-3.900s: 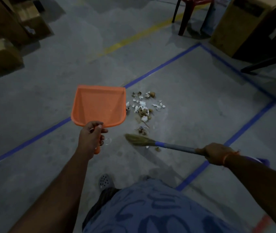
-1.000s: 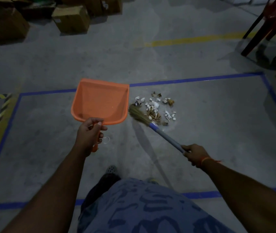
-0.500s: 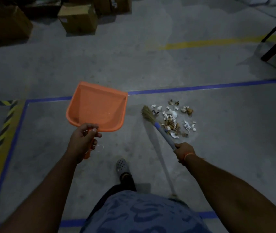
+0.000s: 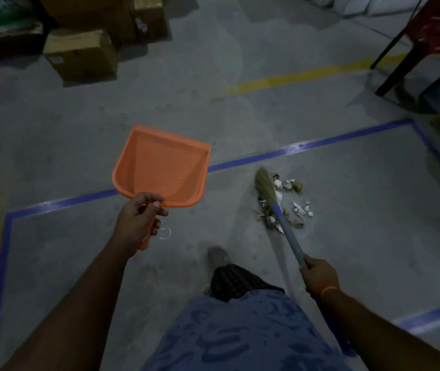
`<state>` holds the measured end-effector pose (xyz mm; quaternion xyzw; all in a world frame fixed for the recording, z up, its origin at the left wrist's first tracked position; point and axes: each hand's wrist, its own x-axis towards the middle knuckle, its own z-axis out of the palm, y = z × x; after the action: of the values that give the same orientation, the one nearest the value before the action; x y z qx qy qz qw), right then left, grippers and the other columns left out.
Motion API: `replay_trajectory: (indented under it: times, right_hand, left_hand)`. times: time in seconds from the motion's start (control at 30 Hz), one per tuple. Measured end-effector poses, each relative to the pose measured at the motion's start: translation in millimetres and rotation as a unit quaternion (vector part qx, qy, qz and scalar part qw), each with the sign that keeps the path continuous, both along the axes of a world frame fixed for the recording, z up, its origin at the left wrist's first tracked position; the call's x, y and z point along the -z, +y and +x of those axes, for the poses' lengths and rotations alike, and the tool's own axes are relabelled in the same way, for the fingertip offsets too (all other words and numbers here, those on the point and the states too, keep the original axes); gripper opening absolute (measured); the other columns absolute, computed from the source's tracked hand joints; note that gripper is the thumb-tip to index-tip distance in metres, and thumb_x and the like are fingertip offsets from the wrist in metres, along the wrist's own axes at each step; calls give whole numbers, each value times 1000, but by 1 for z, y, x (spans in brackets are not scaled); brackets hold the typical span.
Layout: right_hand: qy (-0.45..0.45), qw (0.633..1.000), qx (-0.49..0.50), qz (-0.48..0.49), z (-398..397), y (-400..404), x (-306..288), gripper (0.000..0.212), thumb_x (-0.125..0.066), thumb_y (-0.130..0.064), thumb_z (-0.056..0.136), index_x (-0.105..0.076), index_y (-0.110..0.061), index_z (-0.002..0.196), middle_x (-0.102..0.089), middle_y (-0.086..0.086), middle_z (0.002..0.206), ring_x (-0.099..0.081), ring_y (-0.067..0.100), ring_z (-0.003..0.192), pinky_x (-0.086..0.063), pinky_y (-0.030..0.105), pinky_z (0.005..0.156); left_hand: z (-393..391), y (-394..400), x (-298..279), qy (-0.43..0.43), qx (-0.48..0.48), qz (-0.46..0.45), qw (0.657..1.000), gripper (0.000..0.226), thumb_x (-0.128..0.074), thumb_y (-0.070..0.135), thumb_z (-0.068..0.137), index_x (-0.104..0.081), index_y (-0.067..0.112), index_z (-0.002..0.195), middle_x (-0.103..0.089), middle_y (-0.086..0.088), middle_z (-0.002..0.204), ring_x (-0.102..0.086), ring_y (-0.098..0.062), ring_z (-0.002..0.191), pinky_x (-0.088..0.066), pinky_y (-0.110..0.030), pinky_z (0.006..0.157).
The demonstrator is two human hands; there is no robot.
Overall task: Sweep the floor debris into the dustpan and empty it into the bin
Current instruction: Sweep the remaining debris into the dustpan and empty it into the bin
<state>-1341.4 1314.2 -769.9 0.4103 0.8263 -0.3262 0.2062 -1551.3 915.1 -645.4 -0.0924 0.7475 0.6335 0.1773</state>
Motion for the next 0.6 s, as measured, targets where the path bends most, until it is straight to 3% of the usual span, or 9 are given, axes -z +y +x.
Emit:
replay_trajectory:
  times: [0.1,0.2,0.3,0.43,0.53,0.6]
  right_hand:
    - [11,1000,17,-1,-51,-23,8,45,-57,-25,83,-63,-27,127,-72,12,90,-70,33,75,-60,42,68]
    - [24,999,30,-18,-120,-43,23,38,-56,-27,81,-68,-25,117,-72,12,94,-69,34,79,-60,41,73]
    - [5,999,28,-18,-192,-53,40,43,-55,-32,80,-68,-20,120,-70,13,111,-67,34,95,-56,39,86]
    - [-7,994,105,-36,-261,-60,56,22,-55,-20,81,-69,-9,94,-71,17,93,-70,35,79,-59,45,71]
    - [-55,984,157,-60,-285,-61,54,18,-56,-15,88,-55,-7,71,-66,16,77,-66,27,69,-57,36,62]
    - [-96,982,152,-55,-287,-66,49,17,-55,-16,90,-57,-6,77,-62,13,84,-63,24,79,-47,29,63]
  left_hand:
    - [-42,0,2,-5,32,-1,999,14,-53,7,105,-64,15,104,-71,-12,84,-52,-16,51,-43,-25,47]
    - [-94,-2,3,-6,58,-21,998,10,-54,8,105,-63,8,110,-70,-15,86,-52,-17,53,-42,-26,47]
    - [-148,-8,4,-4,96,-45,994,11,-54,8,105,-63,8,110,-70,-15,87,-53,-16,52,-42,-26,45]
    - [-214,-17,4,-5,134,-64,989,11,-55,9,104,-65,13,107,-71,-18,87,-53,-17,52,-42,-28,45]
    - [-262,-13,4,-4,158,-67,985,12,-54,8,105,-65,14,106,-71,-16,85,-52,-18,52,-42,-28,43]
    - [-293,-5,5,-1,182,-57,982,13,-53,7,105,-65,13,107,-71,-15,83,-51,-18,50,-42,-28,44]
